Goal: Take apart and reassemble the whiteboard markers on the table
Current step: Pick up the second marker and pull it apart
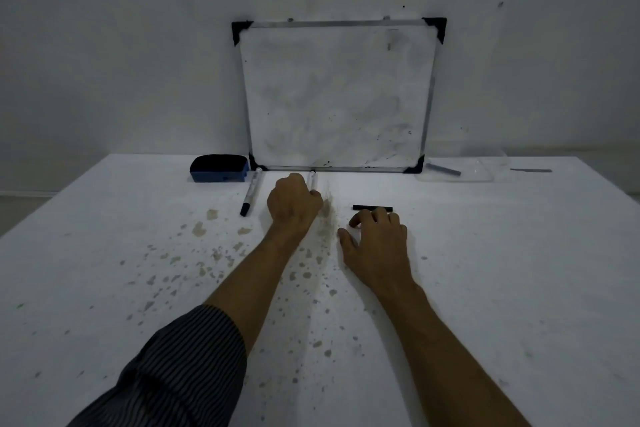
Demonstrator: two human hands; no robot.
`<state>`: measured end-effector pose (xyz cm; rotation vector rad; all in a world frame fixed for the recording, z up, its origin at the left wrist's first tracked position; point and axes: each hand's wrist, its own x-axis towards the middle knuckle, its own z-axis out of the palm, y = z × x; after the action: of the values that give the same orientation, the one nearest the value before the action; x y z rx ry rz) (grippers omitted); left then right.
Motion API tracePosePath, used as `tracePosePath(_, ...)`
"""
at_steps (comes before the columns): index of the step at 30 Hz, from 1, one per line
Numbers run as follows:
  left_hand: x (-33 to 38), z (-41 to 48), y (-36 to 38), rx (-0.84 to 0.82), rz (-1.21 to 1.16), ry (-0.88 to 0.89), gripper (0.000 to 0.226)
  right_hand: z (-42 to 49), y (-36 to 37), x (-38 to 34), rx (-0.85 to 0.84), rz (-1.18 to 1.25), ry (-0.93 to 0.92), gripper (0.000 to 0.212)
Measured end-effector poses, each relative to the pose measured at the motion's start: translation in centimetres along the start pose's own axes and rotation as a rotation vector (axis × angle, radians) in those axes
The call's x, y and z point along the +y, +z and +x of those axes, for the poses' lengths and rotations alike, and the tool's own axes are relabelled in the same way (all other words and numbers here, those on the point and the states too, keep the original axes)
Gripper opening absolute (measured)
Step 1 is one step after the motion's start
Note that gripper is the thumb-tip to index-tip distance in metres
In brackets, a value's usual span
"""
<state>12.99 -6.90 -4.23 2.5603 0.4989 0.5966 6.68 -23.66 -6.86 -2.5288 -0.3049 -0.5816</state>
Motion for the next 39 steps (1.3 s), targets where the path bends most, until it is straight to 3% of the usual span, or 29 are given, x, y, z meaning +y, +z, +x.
tracePosePath(10,-1.9,0.7,-1.5,-0.045,-0.218,-0.036,0.06,0.0,-0.2,0.1,-0.034,0.025,0.012,0.032)
tracePosePath(13,-3.6,-0.2,-3.5,0.09,-0.191,0.023,0.042,0.1,-0.1,0.2,-0.047,0.024,0.013,0.032)
tracePosePath(16,-6.4,-0.3,-5.0,0.226,0.019,-0.004,0.036,0.1,0.0,0.3,-0.034,0.027,0.007,0.032)
tracePosePath(18,-7.8,-0.1,-5.3,0.168,0.13,-0.108,0.048,0.1,0.1,0.4,-0.036,0.031,0.015,0.031)
tracePosePath(20,-8.8,-0.1,-5.1,0.095,0.072,-0.155,0.049,0.1,0.1,0.4,-0.035,0.035,0.017,0.031)
tracePosePath(26,-9.5,-0.7,-4.6,0.092,-0.014,-0.068,0.026,0.2,-0.3,0.4,-0.09,0.067,0.017,0.029)
tracePosePath(29,-9.7,-0.5,-4.7,0.056,0.001,-0.071,0.029,0.3,-0.9,0.3,-0.137,0.121,0.033,0.027)
tracePosePath(34,-8.8,-2.5,-5.3,0.035,-0.325,-0.029,0.034,0.6,-2.5,-0.5,-0.111,0.456,0.145,0.02)
tracePosePath(39,-5.4,-6.5,-7.3,-0.249,-0.742,0.139,0.028,0.5,-3.4,-0.9,-0.091,0.709,0.206,0.033)
